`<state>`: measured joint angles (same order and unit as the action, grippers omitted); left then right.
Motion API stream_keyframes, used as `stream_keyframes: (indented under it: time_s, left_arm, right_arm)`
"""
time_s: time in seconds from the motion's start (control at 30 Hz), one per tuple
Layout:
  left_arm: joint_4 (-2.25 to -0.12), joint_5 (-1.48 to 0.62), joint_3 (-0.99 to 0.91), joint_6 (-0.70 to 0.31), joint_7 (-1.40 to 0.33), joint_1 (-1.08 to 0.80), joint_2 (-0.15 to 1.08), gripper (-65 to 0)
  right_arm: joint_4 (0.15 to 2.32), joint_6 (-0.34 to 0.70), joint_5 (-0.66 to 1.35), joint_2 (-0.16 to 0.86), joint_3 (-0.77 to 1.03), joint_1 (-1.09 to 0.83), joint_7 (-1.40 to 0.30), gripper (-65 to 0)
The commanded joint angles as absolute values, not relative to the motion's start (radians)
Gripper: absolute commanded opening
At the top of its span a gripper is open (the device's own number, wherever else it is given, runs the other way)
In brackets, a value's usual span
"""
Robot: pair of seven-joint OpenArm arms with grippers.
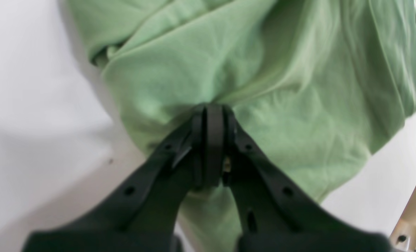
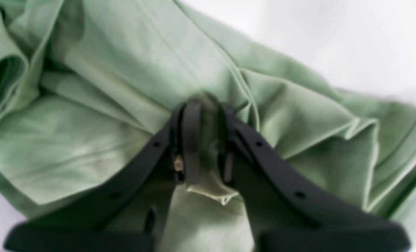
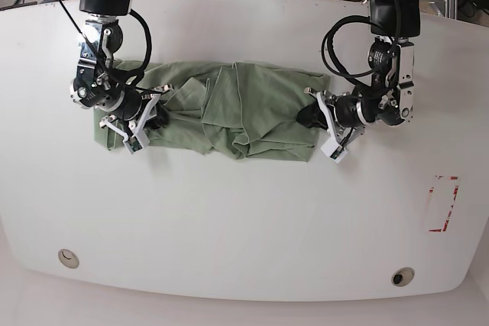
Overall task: Layout the t-shirt on the table in an organized manner, then fold the t-shirt properly
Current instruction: 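Fold the grasped fabric back toward the left gripper's side and release, then regrasp the strip's other end with the right gripper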
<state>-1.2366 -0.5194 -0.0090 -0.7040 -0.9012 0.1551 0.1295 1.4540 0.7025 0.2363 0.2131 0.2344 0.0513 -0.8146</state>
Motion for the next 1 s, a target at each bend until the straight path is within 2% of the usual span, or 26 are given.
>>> stream_keyframes:
  time_s: [0.0, 0.13, 0.2, 0.37, 0.63, 0.97]
  left_arm:
    - [-1.237, -0.493, -0.004, -0.698, -0.928, 0.16, 0.136, -65.0]
    - [-1.239, -0.493, 0.03, -0.698, -0.928, 0.156, 0.153, -65.0]
    - [-1.237, -0.495, 0.051, -0.698, -0.926, 0.156, 0.168, -65.0]
    - [-1.237, -0.496, 0.064, -0.698, -0.926, 0.154, 0.173, -65.0]
    - [-1.236, -0.496, 0.064, -0.698, -0.924, 0.154, 0.191, -65.0]
    - [-1.236, -0.496, 0.064, -0.698, -0.924, 0.159, 0.191, -65.0]
  right_arm:
    - [1.544, 0.698, 0.248, 0.226, 0.245, 0.07, -0.871, -49.8]
    - [1.643, 0.698, 0.317, 0.226, 0.277, 0.093, -0.98, -32.5]
    - [1.696, 0.698, 0.378, 0.226, 0.328, 0.094, -1.036, -21.4]
    - [1.764, 0.698, 0.519, 0.228, 0.453, 0.107, -1.132, 0.0]
    - [1.639, 0.698, 0.693, 0.236, 0.725, 0.116, -1.273, 0.0]
    - [1.4, 0.698, 0.745, 0.295, 0.782, 0.091, -1.28, 0.0]
